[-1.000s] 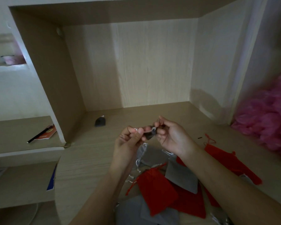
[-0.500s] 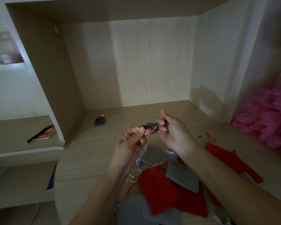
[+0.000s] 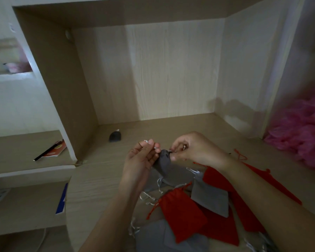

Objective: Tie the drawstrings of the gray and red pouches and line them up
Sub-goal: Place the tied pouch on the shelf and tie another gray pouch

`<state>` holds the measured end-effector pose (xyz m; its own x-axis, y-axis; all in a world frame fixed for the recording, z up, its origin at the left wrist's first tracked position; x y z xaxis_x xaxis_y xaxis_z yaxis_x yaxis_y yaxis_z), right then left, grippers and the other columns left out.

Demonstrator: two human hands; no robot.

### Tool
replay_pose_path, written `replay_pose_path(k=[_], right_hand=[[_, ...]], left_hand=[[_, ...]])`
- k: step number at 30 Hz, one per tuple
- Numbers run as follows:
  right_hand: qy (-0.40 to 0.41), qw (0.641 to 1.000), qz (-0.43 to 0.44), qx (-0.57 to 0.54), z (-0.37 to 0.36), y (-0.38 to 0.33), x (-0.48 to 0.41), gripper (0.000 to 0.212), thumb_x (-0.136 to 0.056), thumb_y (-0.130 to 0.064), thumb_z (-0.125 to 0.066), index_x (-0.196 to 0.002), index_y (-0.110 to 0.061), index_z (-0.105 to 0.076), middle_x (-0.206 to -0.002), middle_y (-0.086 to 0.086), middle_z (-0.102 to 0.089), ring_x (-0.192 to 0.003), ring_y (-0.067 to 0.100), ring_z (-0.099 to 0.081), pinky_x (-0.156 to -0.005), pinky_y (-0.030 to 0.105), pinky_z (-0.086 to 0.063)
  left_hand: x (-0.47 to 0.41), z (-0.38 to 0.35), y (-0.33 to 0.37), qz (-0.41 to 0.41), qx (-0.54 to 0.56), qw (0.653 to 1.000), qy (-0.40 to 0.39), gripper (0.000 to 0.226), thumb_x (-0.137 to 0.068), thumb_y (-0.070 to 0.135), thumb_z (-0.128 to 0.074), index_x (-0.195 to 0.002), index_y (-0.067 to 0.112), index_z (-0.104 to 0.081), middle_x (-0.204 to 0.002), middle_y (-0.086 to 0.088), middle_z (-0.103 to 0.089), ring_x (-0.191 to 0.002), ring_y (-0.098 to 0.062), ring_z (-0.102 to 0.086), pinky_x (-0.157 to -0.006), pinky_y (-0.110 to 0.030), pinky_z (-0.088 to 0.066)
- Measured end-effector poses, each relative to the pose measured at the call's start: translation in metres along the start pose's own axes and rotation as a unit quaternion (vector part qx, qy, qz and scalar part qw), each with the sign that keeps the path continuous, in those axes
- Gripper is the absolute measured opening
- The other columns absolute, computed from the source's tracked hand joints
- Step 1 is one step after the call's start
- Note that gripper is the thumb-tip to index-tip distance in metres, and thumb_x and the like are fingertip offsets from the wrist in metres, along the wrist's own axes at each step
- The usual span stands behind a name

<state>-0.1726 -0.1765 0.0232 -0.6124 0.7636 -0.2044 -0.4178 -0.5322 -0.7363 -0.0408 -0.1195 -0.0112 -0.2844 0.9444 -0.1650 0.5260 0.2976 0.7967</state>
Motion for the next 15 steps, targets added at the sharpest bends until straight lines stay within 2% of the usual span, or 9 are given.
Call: replay_pose_path(k=[3, 5, 7, 9, 11, 15], right_hand=[[0.04, 0.993, 0.04, 0.104, 0.006, -0.006, 0.001, 0.006, -0.071, -0.016, -0.081, -0.075, -0.014, -0.076, -0.055, -0.016, -0.057, -0.052, -0.009, -0.053, -0.05, 0.007, -0.036], [0.059, 0.988, 0.056, 0.129, 0.008, -0.011, 0.004, 0.004, -0.075, -0.017, -0.078, -0.074, -0.014, -0.076, -0.054, -0.018, -0.054, -0.054, -0.01, -0.053, -0.052, 0.008, -0.035], [0.075, 0.982, 0.062, 0.16, 0.01, -0.012, 0.003, 0.006, -0.078, -0.019, -0.074, -0.075, -0.014, -0.075, -0.063, -0.016, -0.054, -0.06, -0.004, -0.053, -0.055, 0.009, -0.034], [0.091, 0.977, 0.064, 0.183, 0.011, -0.012, 0.002, 0.008, -0.08, -0.021, -0.072, -0.076, -0.015, -0.075, -0.076, -0.009, -0.054, -0.066, 0.002, -0.049, -0.058, 0.013, -0.032], [0.096, 0.974, 0.069, 0.195, 0.012, -0.012, 0.001, 0.008, -0.08, -0.021, -0.072, -0.076, -0.015, -0.074, -0.08, -0.006, -0.055, -0.069, 0.004, -0.049, -0.062, 0.019, -0.034], [0.095, 0.973, 0.071, 0.2, 0.012, -0.014, 0.001, 0.007, -0.081, -0.024, -0.07, -0.078, -0.019, -0.075, -0.074, -0.009, -0.067, -0.063, -0.001, -0.053, -0.056, 0.008, -0.032]], left_hand=[[-0.004, 0.004, -0.005, 0.011, -0.059, 0.998, -0.005, 0.008, -0.087, 0.003, -0.055, -0.08, 0.006, -0.057, -0.069, -0.004, -0.063, -0.063, -0.01, -0.06, -0.062, -0.018, -0.051], [-0.008, 0.014, -0.008, 0.01, -0.183, 0.982, 0.036, 0.01, -0.084, -0.001, -0.061, -0.077, 0.005, -0.06, -0.065, -0.004, -0.064, -0.059, -0.009, -0.06, -0.058, -0.017, -0.051], [-0.01, 0.018, -0.009, 0.002, -0.3, 0.953, 0.043, 0.012, -0.08, -0.002, -0.067, -0.075, 0.007, -0.062, -0.06, -0.001, -0.064, -0.053, -0.007, -0.058, -0.056, -0.017, -0.05], [-0.012, 0.016, -0.012, -0.002, -0.352, 0.936, 0.003, 0.013, -0.079, -0.004, -0.068, -0.075, 0.009, -0.065, -0.06, -0.001, -0.065, -0.054, -0.008, -0.06, -0.056, -0.018, -0.051], [-0.013, 0.011, -0.015, -0.01, -0.389, 0.92, -0.043, 0.016, -0.078, -0.004, -0.069, -0.077, 0.011, -0.067, -0.061, -0.001, -0.067, -0.054, -0.007, -0.061, -0.056, -0.018, -0.052], [-0.009, 0.002, -0.014, -0.027, -0.429, 0.899, -0.08, 0.01, -0.08, 0.001, -0.069, -0.073, 0.007, -0.068, -0.051, 0.003, -0.061, -0.046, -0.001, -0.055, -0.05, -0.014, -0.046]])
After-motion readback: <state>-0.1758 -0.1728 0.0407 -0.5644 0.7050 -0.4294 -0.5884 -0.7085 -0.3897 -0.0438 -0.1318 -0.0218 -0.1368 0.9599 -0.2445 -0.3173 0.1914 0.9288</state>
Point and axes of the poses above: each hand's wrist, its own x-axis away from the middle knuckle, its own z-axis out of the back of the hand, y = z × x, the point moved 7 cm from there along -x, towards the middle knuckle
